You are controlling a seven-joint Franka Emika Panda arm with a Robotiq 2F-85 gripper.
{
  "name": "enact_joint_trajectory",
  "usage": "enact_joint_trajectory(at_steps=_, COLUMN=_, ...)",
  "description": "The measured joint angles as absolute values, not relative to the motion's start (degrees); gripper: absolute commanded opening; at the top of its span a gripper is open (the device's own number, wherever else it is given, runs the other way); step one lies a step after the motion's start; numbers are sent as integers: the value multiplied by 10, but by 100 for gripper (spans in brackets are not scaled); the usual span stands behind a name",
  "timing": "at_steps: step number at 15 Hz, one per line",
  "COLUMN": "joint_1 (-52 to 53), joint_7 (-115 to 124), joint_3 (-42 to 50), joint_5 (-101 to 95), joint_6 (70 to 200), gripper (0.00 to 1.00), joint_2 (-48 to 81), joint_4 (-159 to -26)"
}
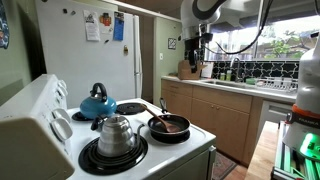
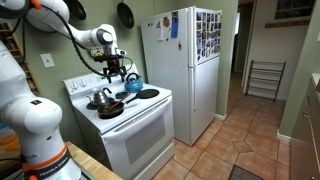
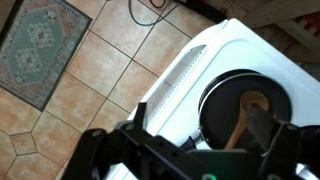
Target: Use the wooden spoon to stir the black pan
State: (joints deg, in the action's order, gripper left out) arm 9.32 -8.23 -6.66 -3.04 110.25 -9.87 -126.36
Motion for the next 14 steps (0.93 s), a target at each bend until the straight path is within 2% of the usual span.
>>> enact_joint_trajectory(at_steps=6, joint_1=96, joint_7=-85, joint_3=-80, joint_5=-16, joint_6=1120, gripper=100, joint_2=50, joint_4=-1138)
enact_joint_trajectory(at_steps=14, joint_1=96, joint_7=-88, joint_3=-82, joint_5=-16, joint_6=1120, gripper=100, joint_2=68, joint_4=-1113)
